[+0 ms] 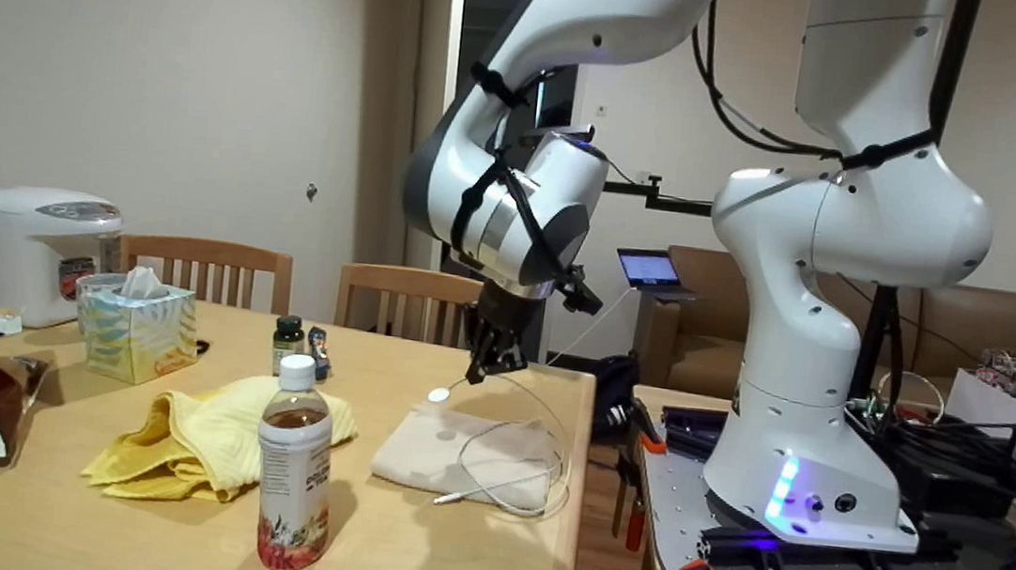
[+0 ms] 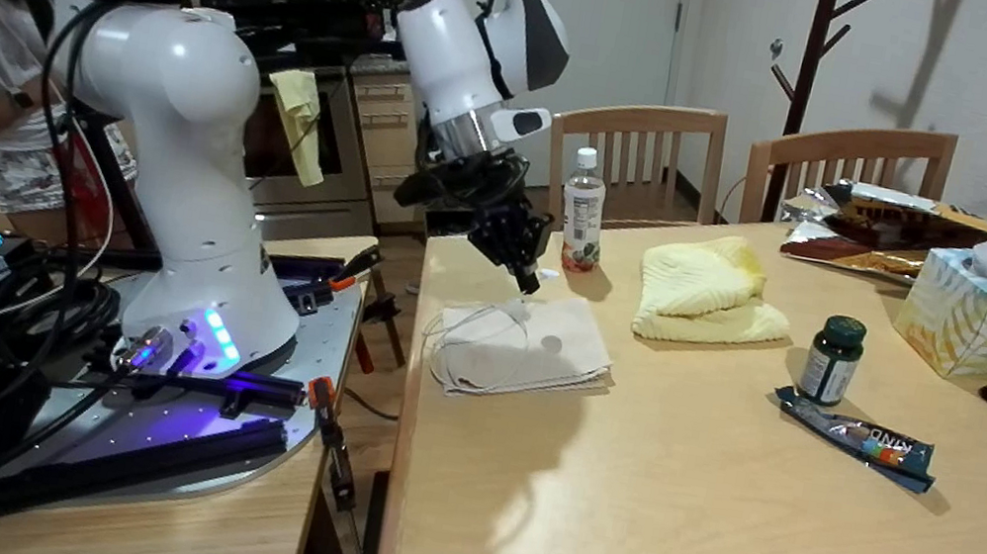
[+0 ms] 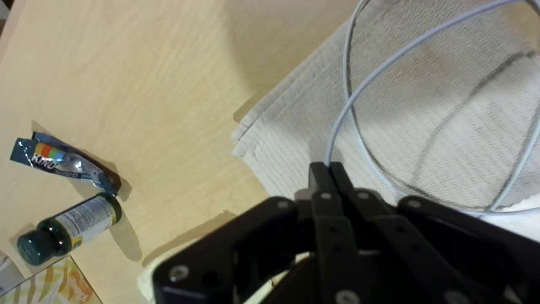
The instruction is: Pick up the cable on the table and make a circle with it.
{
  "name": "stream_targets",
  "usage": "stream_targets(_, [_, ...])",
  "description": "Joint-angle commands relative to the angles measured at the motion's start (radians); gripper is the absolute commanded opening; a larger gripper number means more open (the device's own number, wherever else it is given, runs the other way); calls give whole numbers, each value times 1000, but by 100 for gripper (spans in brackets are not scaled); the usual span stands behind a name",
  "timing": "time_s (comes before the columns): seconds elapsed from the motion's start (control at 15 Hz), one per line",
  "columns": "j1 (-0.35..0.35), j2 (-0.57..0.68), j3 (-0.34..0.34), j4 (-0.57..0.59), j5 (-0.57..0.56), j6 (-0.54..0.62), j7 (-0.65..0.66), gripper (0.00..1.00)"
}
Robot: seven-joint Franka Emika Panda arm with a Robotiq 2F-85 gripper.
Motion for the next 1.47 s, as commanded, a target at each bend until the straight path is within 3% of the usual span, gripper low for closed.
stream_targets(0.0, [-36,-2,76,-3,-52,5,0,1])
stream_targets(0.13, [-54,26,112,5,-62,5,0,1])
stream_targets(0.67, [-74,122,127,41,-182,5,0,1])
stream_targets(0.87, [-128,118,179,59,-210,6,0,1])
stream_targets(1.07, [-319,97,378,46,-191,-31,0,1])
stream_targets(1.4, [-691,171,740,45,-172,-119,2,1])
